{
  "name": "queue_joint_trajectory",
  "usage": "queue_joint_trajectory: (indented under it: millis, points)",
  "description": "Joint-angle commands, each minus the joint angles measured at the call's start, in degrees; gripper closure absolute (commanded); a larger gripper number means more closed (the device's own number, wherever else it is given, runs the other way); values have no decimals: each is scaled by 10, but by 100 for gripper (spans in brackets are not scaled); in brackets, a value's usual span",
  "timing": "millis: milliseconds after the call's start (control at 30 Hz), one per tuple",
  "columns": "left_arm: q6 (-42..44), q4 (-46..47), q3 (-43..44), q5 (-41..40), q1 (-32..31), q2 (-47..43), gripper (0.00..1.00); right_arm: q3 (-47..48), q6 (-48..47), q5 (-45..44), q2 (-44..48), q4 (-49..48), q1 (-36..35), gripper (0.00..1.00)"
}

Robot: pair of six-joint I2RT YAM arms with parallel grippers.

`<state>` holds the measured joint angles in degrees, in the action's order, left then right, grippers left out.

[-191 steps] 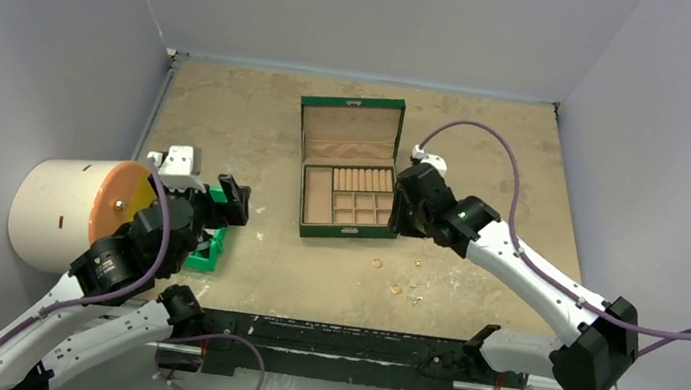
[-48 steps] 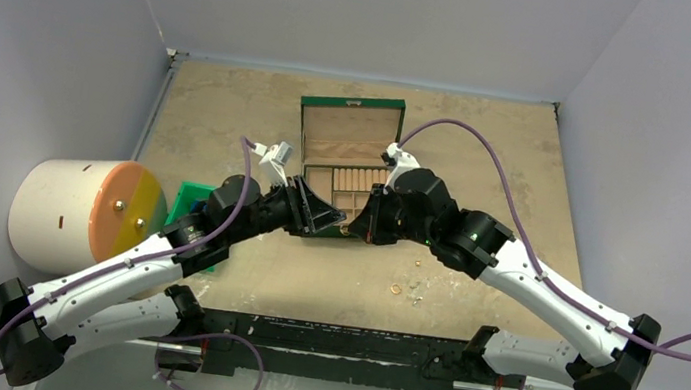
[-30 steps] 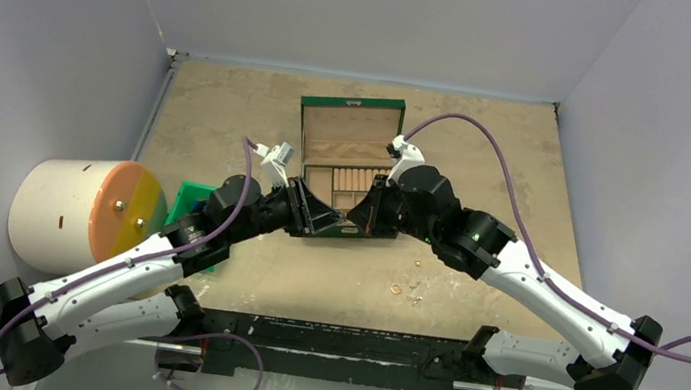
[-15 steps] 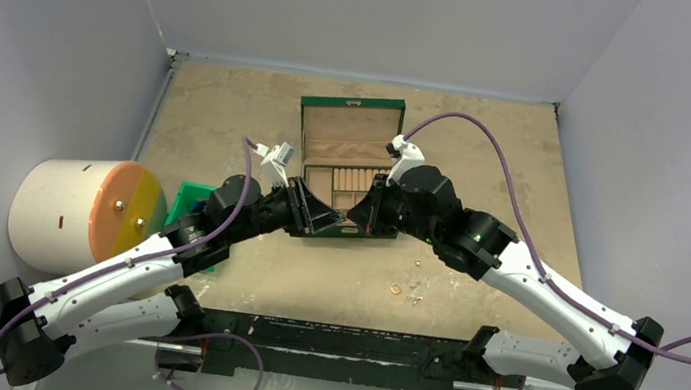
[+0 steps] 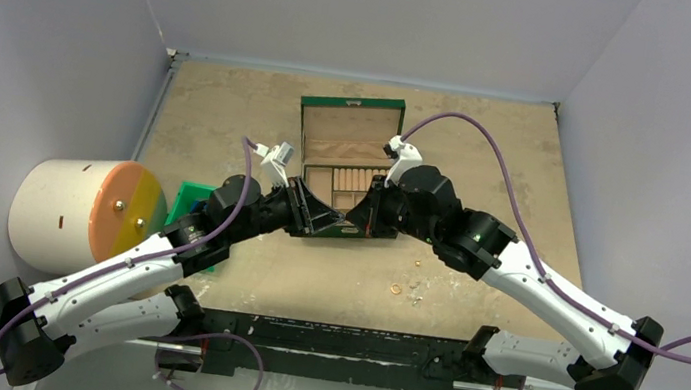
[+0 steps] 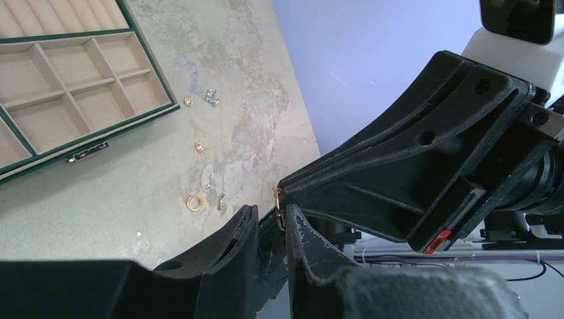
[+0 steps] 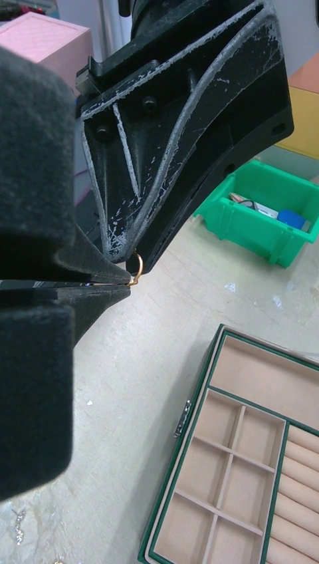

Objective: Organize the mixed jewelry

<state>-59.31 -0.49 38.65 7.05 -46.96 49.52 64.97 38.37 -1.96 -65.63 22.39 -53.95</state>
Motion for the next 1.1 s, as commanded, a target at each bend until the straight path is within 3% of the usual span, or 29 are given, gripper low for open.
queue_joint_trajectory:
  millis: [0, 200, 367, 567, 767, 933, 1067]
  points:
    - [-5, 27, 3, -5, 0, -2, 79, 16, -14, 11, 0, -9, -2, 100]
    - [-5, 26, 3, -9, 0, -2, 86, 15, -17, 15, 0, -9, -2, 100]
    - [-6, 26, 3, -10, 0, -1, 99, 14, -21, 18, 0, -11, -2, 100]
    - [-6, 24, 3, -18, 0, -6, 100, 12, -26, 18, 7, -22, -2, 100]
    - [9, 7, 12, -30, 0, -20, 100, 15, -27, 30, 28, -32, -1, 73]
    - [22, 6, 15, -24, 1, -34, 100, 35, -31, 57, 41, -5, -1, 64]
    - [42, -25, 17, -35, 1, -57, 100, 57, -49, 81, 33, 8, 5, 62]
